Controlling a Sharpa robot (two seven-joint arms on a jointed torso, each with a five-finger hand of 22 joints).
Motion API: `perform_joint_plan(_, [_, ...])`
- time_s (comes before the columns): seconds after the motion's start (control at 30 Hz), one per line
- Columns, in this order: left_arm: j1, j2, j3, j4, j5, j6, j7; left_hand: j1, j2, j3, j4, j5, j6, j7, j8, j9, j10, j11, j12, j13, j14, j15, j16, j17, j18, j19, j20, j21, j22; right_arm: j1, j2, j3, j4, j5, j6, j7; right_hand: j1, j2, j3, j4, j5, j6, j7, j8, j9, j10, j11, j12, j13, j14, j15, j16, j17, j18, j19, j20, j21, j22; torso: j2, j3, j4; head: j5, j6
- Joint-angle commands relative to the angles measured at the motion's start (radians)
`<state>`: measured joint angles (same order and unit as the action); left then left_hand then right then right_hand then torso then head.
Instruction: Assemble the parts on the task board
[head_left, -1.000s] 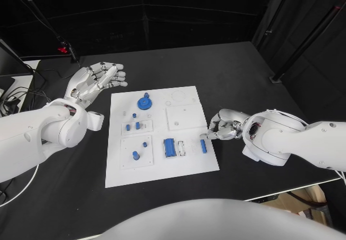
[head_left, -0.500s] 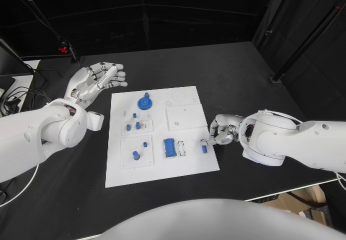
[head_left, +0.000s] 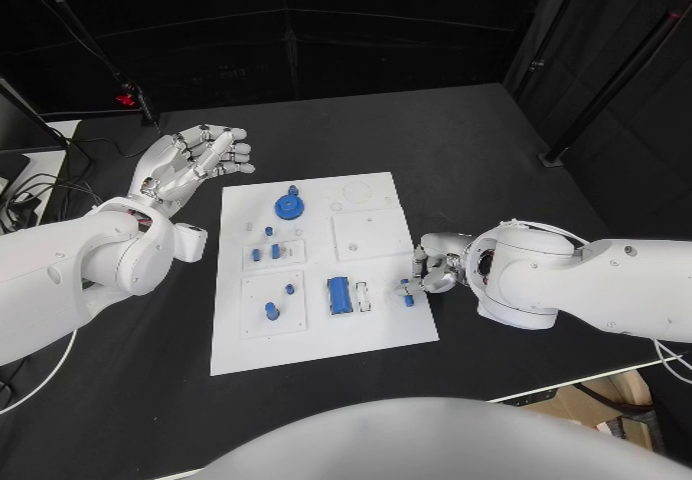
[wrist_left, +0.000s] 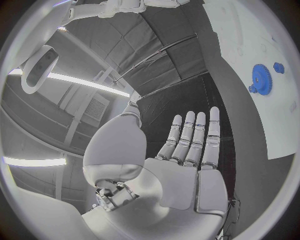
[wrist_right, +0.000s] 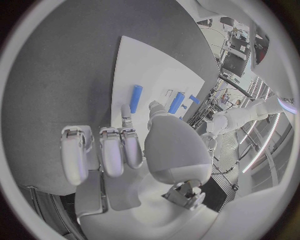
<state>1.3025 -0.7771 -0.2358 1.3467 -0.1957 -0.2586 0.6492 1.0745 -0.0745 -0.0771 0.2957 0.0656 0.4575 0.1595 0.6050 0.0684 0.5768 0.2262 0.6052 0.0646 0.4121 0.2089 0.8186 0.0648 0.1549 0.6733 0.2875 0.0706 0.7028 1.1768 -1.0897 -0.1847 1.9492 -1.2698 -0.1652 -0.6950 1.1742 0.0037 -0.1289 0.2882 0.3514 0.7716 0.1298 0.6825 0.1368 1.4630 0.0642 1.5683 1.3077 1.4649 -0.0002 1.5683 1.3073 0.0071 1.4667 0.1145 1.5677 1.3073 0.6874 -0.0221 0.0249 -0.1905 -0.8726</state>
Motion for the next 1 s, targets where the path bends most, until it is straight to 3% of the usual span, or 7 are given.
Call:
perform_joint_plan(0.03, [0.001,0.0,0.001,0.001,0.004,0.011,0.006,0.003,0.01,0.005,0.001,0.006,-0.007,0.112,0.006,0.0,-0.005,0.0,0.003,0.001,0.004,-0.001,0.004,0.001,-0.003,-0.006,-0.001,0.006,-0.001,0.001,0.004,0.0,-0.011,0.006,0.068,-0.066,0.0,0.008,-0.006,0.002,0.005,0.007,-0.002,-0.006,0.0,0.108,-0.006,0.002,0.263,0.106,-0.003,0.002,0.263,-0.007,0.104,-0.007,0.003,0.263,0.0,0.0001,0.0002,0.001,0.0])
perform_joint_plan(0.63, [0.001,-0.002,0.001,0.002,0.004,0.012,0.006,0.004,0.014,0.006,0.0,0.007,-0.008,0.112,0.008,0.0,-0.005,0.0,0.004,0.001,0.004,-0.001,0.004,0.001,-0.003,-0.006,-0.001,0.006,-0.001,0.0,0.059,0.0,-0.061,0.003,0.169,-0.079,-0.012,0.028,-0.012,0.001,0.0,0.01,-0.001,-0.015,0.0,0.108,-0.005,0.002,0.263,0.106,-0.001,0.002,0.263,-0.007,0.104,-0.006,0.003,0.263,0.0,0.0001,0.0,0.001,0.0])
perform_joint_plan(0.83, [0.001,-0.001,0.001,0.002,0.004,0.013,0.006,0.004,0.014,0.006,0.0,0.007,-0.008,0.112,0.008,0.0,-0.005,0.0,0.004,0.001,0.004,-0.001,0.004,0.001,-0.003,-0.006,-0.001,0.006,-0.001,-0.001,0.078,0.0,-0.076,-0.006,0.195,-0.083,0.049,0.056,0.008,-0.026,-0.01,0.016,-0.002,-0.029,0.0,0.108,-0.004,0.002,0.263,0.106,-0.002,0.002,0.263,-0.007,0.104,-0.005,0.003,0.263,0.0,0.0004,-0.0014,0.002,0.0])
perform_joint_plan(1.0, [0.001,-0.002,0.001,0.001,0.004,0.013,0.005,0.004,0.014,0.006,0.0,0.007,-0.008,0.112,0.008,0.0,-0.005,0.0,0.004,0.001,0.004,-0.001,0.004,0.001,-0.003,-0.006,-0.001,0.006,-0.001,-0.002,0.086,0.0,-0.085,-0.011,0.212,-0.087,0.086,0.062,0.018,-0.044,-0.027,0.023,-0.001,-0.041,0.0,0.108,-0.004,0.002,0.263,0.106,-0.003,0.002,0.263,-0.007,0.104,-0.007,0.003,0.263,0.0,0.0004,-0.0007,0.0,0.0])
